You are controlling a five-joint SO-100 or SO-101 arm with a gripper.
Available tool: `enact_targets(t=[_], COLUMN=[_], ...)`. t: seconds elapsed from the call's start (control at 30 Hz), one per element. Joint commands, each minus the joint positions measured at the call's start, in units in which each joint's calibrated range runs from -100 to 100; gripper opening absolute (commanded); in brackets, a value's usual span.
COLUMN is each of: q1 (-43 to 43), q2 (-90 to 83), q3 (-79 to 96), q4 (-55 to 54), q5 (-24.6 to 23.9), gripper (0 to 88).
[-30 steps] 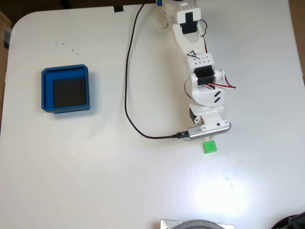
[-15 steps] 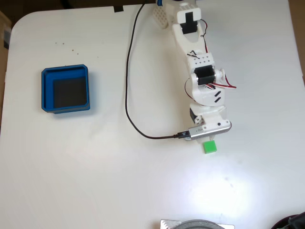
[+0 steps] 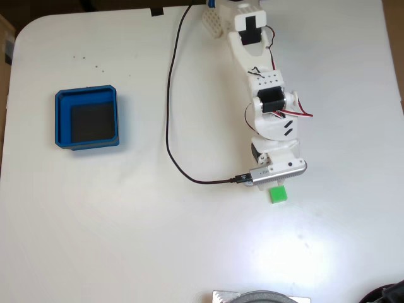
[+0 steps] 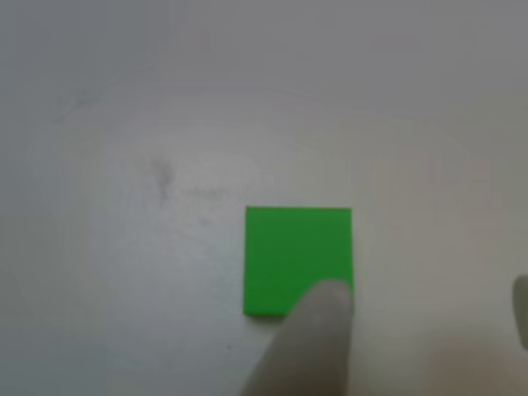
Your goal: Pick up green cube and drop it in the blue box
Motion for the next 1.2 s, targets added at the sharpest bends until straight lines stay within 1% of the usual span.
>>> enact_targets(t=[0.0, 0.57, 0.8, 1.03, 1.17], q1=[-0.33, -3.0, -3.08, -3.08, -3.08], q2=[-0.04, 2.3, 2.55, 2.97, 5.31], q3=[-3.37, -3.28, -3.28, -3.37, -3.37], q4=[-0.4, -0.32, -0.56, -0.8, -4.39], q5=[0.24, -0.24, -0.24, -0.24, -0.24], gripper=[19.9, 20.1, 26.5, 27.2, 27.3])
